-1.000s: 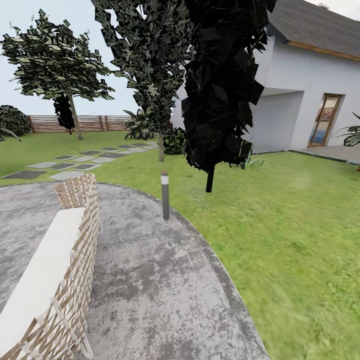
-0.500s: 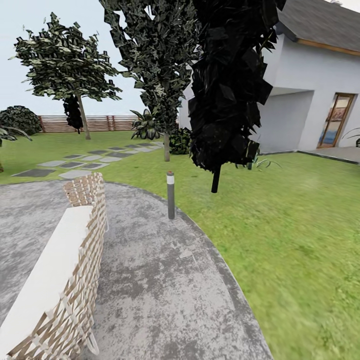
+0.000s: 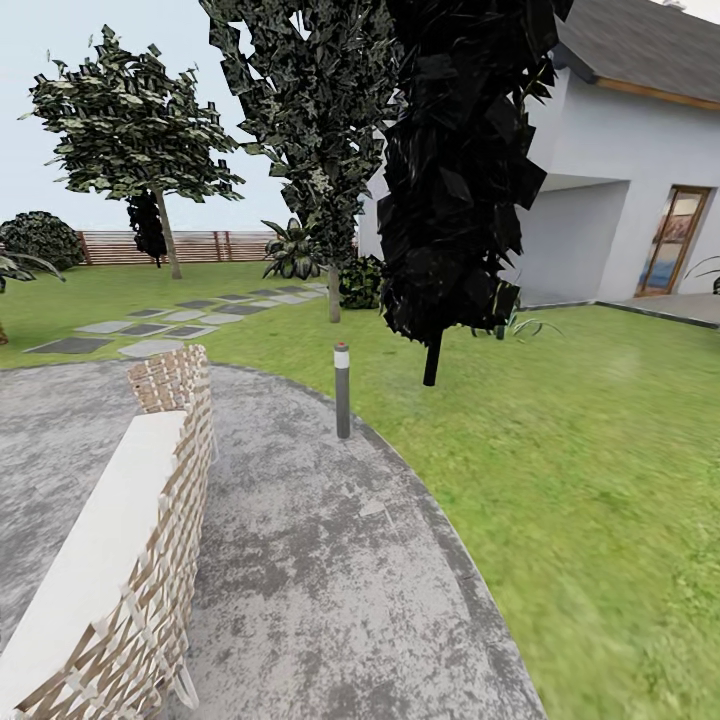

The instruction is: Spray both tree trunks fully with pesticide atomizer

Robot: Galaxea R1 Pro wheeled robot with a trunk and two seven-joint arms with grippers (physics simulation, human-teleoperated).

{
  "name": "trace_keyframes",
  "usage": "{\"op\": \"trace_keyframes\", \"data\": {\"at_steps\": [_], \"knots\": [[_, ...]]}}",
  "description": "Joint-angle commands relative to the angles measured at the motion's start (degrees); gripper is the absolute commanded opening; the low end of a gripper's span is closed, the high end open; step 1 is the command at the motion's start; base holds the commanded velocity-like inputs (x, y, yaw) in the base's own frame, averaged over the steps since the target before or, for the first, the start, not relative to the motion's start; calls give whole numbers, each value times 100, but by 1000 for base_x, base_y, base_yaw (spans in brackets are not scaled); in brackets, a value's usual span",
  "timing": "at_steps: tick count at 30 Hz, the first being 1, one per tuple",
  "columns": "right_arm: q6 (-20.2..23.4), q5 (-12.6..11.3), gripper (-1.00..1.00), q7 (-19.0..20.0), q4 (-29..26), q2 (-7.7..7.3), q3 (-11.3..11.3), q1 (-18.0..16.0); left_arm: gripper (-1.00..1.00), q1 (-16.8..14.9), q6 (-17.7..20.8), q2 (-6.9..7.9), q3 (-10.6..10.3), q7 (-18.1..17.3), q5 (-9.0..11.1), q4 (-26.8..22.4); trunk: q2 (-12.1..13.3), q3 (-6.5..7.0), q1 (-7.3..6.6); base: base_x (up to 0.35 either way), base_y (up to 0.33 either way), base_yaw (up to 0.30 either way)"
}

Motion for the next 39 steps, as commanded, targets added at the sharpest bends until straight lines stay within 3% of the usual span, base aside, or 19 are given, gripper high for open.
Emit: {"op": "trace_keyframes", "data": {"at_steps": [1,3,8,19,39], "knots": [[-2,-6,100,-20,-2,1,2,-2,100,-4,-50,3,1,-39,165,10,-3,-6,0,0,0,1],[-4,-12,100,-20,0,-4,-5,-3,100,-4,-123,15,-2,-41,434,15,-3,-6,0,0,0,0],[-6,-19,100,-10,-1,-17,-26,-3,100,-4,-185,24,-1,-43,657,19,-3,-6,0,0,0,0],[-19,-8,100,22,-34,-36,-11,-2,100,4,-461,11,-9,-40,748,28,-3,-11,0,0,0,41],[-510,-11,100,-29,37,-54,-30,6,100,13,-679,-8,-5,122,963,21,-3,-14,0,0,0,258]]}}
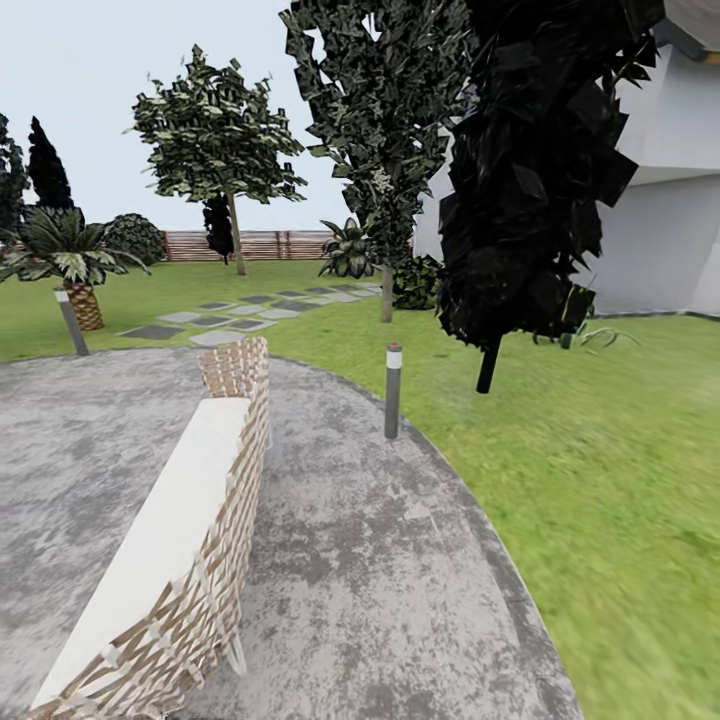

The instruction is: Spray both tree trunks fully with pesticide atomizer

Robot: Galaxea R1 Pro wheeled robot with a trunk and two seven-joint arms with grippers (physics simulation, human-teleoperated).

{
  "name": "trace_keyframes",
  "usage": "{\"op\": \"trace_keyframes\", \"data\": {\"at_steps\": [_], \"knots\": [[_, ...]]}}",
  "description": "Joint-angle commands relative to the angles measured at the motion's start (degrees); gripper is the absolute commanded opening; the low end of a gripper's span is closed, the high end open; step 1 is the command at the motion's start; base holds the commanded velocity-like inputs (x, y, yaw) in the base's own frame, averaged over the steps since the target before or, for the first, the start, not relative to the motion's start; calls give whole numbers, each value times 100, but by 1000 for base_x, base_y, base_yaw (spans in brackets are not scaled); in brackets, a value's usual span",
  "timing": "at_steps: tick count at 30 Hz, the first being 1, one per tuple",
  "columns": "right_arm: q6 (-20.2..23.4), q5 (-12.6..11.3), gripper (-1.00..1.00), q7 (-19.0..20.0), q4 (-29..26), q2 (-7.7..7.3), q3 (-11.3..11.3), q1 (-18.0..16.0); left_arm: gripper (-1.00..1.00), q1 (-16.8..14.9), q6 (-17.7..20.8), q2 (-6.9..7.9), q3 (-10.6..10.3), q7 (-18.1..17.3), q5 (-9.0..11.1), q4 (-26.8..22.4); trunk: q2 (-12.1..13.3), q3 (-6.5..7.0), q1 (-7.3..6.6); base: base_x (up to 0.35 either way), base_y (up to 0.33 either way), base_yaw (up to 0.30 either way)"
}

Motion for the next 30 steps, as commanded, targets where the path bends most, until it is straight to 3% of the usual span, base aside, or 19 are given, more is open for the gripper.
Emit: {"op": "trace_keyframes", "data": {"at_steps": [1,23,30], "knots": [[-24,-6,100,-18,3,1,0,-2,100,-6,-13,1,3,-47,56,10,-3,-6,0,0,0,276],[-33,26,100,-18,11,9,25,-2,100,-5,-15,6,3,-54,70,10,-3,-6,0,0,0,275],[-33,35,100,-18,9,9,33,-2,100,-5,-15,3,3,-54,70,10,-3,-6,0,0,0,104]]}}
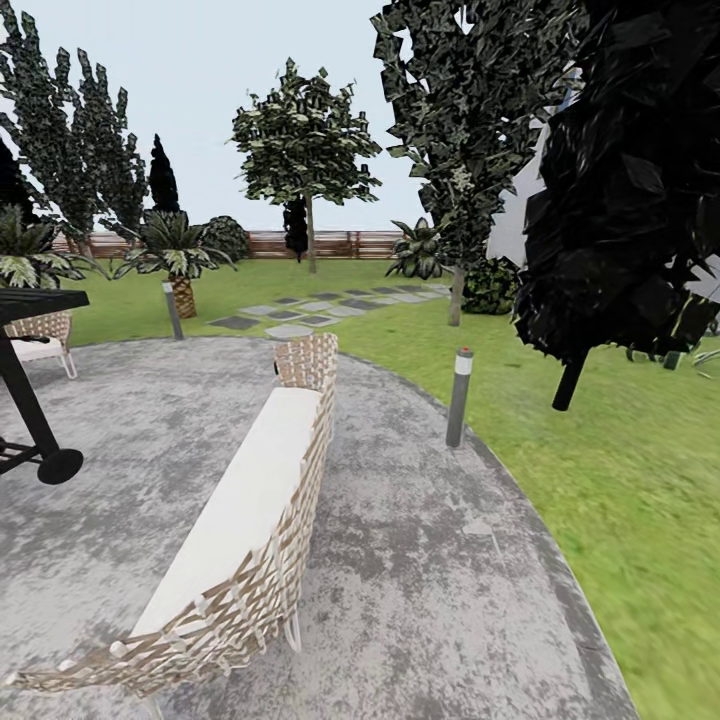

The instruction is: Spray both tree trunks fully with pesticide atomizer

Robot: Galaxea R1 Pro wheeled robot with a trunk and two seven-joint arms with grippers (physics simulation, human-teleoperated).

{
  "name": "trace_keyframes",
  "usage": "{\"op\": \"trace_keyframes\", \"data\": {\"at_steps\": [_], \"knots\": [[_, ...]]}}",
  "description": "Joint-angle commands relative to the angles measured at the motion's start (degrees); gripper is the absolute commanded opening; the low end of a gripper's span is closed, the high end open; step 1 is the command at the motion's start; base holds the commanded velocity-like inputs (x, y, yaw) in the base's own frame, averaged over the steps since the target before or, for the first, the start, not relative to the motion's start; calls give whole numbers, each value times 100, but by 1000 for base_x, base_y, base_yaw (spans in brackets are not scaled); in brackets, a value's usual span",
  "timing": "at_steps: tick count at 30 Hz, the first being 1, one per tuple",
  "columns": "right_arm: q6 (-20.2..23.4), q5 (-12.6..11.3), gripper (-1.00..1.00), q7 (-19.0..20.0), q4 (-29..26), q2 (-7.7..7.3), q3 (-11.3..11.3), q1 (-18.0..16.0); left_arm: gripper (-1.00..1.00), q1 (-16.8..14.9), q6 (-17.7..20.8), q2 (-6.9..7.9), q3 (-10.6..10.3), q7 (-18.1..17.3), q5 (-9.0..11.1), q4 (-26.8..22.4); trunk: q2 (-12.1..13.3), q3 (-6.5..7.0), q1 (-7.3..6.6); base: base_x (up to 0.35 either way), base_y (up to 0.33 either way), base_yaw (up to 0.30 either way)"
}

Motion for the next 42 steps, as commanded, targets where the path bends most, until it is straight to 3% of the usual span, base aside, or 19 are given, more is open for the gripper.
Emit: {"op": "trace_keyframes", "data": {"at_steps": [1,14,42], "knots": [[-18,2,100,-20,2,2,4,-3,100,-4,-12,3,3,-47,54,8,-3,-6,0,0,0,27],[-18,1,100,-20,1,7,5,-2,100,-4,-12,1,3,-46,54,12,-3,-6,0,0,0,72],[-18,11,100,-20,6,5,8,-2,100,-4,-12,0,3,-45,54,9,-3,-6,0,0,0,278]]}}
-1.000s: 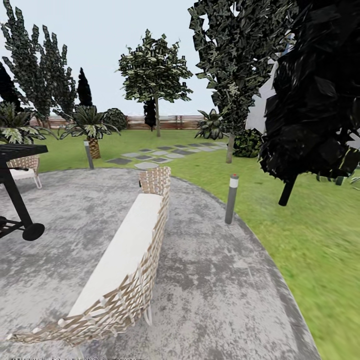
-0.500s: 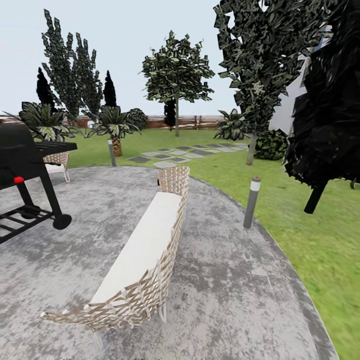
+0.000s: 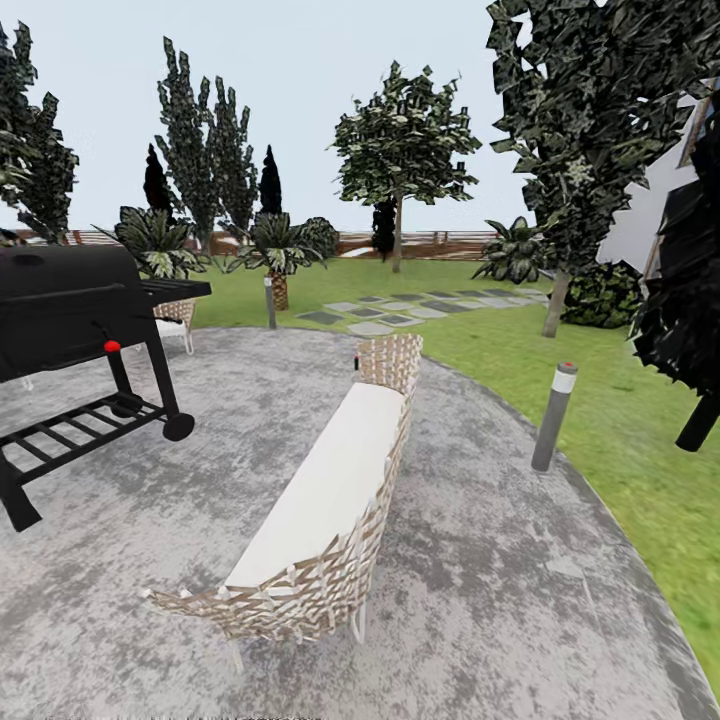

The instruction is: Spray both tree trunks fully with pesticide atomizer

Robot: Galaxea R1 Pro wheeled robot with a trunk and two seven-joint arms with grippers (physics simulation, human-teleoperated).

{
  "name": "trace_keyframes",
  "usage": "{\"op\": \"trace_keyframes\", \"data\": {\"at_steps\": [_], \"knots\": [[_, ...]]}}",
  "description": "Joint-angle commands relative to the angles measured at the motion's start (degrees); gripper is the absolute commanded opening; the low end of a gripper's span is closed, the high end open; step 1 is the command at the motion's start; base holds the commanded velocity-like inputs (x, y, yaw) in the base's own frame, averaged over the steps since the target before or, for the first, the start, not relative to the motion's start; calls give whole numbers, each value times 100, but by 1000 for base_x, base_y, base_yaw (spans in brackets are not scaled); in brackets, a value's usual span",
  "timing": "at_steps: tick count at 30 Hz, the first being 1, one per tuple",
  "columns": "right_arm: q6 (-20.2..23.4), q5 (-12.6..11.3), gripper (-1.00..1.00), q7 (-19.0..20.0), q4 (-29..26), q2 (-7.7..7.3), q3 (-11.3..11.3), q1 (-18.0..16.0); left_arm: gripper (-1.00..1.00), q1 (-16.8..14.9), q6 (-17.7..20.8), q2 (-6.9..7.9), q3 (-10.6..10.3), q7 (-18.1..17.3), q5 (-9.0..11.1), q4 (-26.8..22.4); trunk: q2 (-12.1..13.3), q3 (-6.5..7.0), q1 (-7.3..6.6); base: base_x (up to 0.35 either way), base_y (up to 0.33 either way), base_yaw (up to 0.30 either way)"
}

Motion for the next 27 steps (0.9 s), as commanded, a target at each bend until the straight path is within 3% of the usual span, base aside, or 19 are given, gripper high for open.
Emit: {"op": "trace_keyframes", "data": {"at_steps": [1,23,27], "knots": [[-17,1,100,-21,1,0,5,-2,100,-6,-12,0,3,-48,54,10,-3,-6,0,0,0,287],[-17,20,100,-15,7,-1,33,-2,100,-6,-12,-1,3,-49,54,13,-3,-6,0,0,0,287],[-19,188,100,-13,160,18,254,-2,100,-6,-12,-1,3,-49,54,15,-3,-6,0,0,0,287]]}}
